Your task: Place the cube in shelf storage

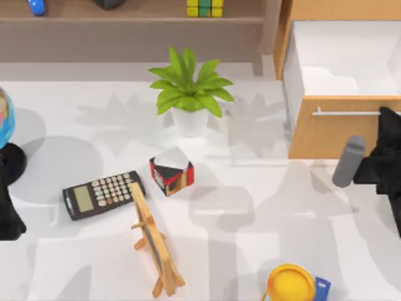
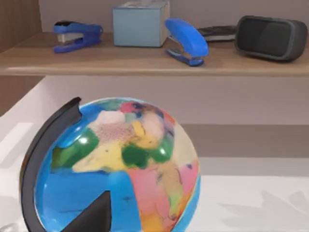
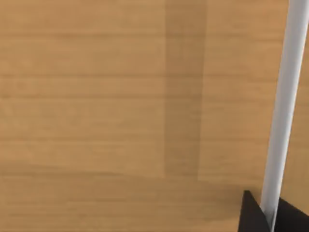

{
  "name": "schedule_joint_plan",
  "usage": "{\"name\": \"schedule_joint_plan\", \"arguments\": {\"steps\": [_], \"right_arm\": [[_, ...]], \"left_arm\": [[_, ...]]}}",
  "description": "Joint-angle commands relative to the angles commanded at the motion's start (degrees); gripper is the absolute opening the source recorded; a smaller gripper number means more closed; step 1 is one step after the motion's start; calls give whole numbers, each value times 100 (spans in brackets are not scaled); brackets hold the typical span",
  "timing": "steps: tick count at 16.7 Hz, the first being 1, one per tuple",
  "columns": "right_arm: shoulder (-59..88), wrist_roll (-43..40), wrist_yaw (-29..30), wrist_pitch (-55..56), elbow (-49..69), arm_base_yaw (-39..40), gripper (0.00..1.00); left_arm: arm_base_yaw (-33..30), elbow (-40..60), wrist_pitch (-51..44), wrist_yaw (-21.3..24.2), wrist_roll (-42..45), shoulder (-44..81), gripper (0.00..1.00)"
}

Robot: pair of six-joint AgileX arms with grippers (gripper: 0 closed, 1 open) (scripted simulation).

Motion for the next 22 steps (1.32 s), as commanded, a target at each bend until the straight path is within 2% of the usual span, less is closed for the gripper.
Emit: {"name": "schedule_joint_plan", "arguments": {"steps": [5,15,22], "right_arm": [[20,16,-25,-66,150,-32,0],[441,11,-382,-964,1370,-380,0],[442,28,-390,-1008,1464,-382,0]], "left_arm": [[0,0,0,0,0,0,100],[0,0,0,0,0,0,100],[0,0,0,0,0,0,100]]}}
